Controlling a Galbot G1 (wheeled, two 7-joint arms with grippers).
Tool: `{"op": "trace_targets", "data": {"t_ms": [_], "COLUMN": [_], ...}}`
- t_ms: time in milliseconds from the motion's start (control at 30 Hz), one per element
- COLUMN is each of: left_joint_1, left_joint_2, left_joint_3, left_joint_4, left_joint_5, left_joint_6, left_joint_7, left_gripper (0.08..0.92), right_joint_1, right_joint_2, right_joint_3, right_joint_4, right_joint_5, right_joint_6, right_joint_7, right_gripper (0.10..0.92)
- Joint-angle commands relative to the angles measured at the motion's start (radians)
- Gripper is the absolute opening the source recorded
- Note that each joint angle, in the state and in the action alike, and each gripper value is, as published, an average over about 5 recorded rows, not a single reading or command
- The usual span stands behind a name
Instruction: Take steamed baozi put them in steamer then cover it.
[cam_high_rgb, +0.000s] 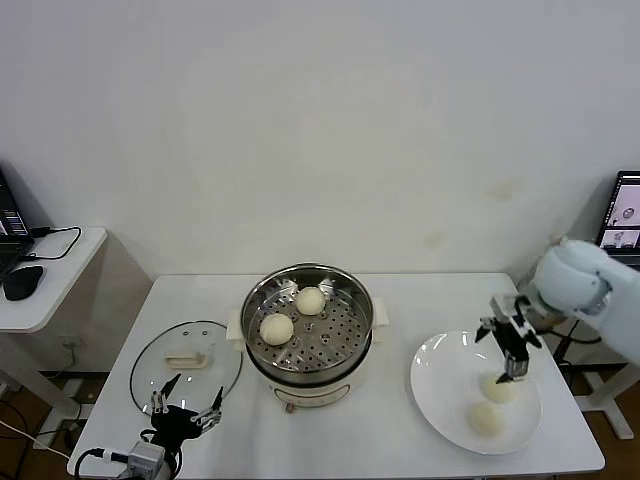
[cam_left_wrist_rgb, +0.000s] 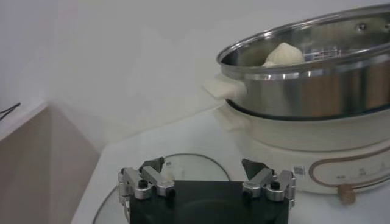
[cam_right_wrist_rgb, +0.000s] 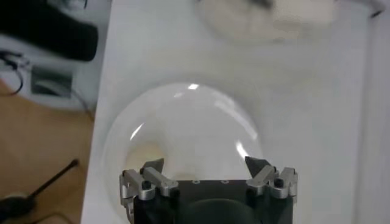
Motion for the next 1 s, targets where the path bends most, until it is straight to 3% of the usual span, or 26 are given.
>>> {"op": "trace_targets", "data": {"t_ms": [33,1000], "left_joint_1": [-0.003,-0.005], "left_joint_2": [0.001,-0.002], "left_joint_3": [-0.002,-0.001], "left_joint_4": [0.012,0.023], "left_joint_5": [0.002,0.012], "left_joint_6": [0.001,0.003], "left_joint_7": [0.000,0.001], "left_gripper": [0.823,0.823], "right_joint_1": [-0.178,-0.392], "right_joint_2": [0.006,0.058], "right_joint_3": [0.054,0.221], "right_joint_4": [-0.018,-0.054], "right_joint_5": [-0.097,-0.172], "right_joint_6": [0.034,0.006], "right_joint_7": [0.009,0.069], "right_gripper": [0.823,0.823]}}
